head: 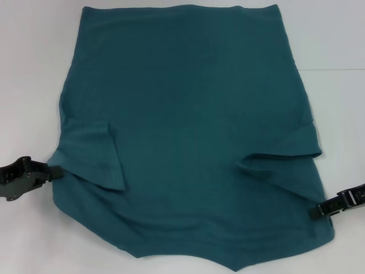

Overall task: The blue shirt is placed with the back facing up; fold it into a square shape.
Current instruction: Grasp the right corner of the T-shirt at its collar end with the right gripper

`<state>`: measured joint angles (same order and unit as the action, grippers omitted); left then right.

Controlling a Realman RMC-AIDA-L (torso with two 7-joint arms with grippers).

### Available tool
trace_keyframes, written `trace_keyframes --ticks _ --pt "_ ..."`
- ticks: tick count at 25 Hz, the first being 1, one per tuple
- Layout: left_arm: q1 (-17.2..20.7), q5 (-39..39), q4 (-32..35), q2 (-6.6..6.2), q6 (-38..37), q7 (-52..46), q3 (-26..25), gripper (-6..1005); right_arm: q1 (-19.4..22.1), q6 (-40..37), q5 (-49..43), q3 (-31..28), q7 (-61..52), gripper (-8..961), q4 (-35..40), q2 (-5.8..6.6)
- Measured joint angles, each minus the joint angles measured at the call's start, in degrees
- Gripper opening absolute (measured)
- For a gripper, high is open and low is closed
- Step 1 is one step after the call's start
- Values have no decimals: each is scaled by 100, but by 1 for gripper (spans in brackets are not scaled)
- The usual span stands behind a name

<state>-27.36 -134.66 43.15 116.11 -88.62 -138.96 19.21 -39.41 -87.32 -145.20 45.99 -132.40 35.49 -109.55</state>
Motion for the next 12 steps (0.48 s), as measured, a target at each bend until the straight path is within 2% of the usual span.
trace_keyframes --ticks 2,12 --pt "3 2 0 -1 5 -1 -2 13 -50 0 0 40 -3 626 0 -56" --pt "3 2 0 -1 18 -9 -13 14 -177 -11 33 15 -8 578 -3 -108"
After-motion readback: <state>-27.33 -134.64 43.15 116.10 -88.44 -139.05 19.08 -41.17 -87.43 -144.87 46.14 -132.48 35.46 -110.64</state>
